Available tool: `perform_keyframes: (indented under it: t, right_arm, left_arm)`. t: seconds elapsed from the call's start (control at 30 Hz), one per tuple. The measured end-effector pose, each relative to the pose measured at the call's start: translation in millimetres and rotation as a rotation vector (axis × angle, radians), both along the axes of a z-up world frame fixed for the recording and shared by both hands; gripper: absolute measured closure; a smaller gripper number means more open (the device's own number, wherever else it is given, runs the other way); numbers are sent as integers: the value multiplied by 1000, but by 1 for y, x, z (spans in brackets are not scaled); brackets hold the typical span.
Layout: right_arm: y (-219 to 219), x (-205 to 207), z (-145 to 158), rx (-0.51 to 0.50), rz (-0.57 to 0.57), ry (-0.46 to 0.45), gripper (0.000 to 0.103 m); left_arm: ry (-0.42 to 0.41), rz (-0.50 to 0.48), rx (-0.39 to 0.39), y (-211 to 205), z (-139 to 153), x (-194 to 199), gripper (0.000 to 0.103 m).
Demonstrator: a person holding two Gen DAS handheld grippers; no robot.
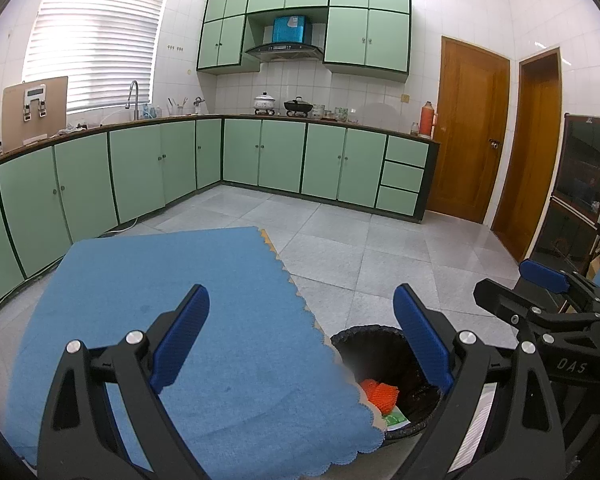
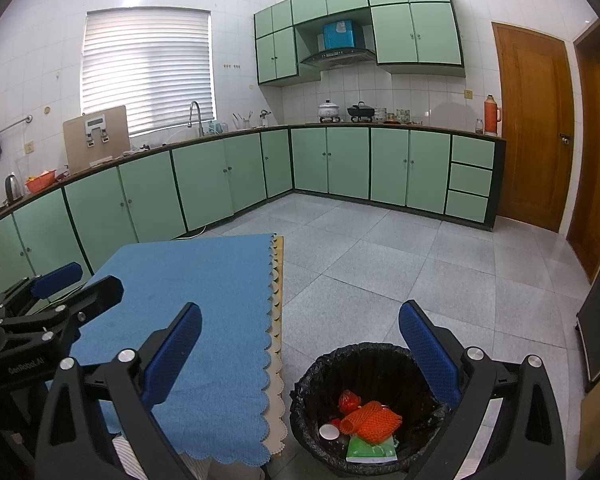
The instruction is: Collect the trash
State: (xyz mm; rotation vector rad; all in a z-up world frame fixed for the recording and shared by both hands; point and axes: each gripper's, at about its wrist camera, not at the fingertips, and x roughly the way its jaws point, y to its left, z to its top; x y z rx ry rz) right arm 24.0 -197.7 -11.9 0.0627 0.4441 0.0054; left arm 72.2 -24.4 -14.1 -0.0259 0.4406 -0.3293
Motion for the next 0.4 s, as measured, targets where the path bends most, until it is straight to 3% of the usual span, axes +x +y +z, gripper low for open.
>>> perform_keyframes:
  t: [0.4]
  right_arm:
    - [-1,1,-3,3,-5,6,6]
  left_arm:
    - [7,5,4,0,1,0,13]
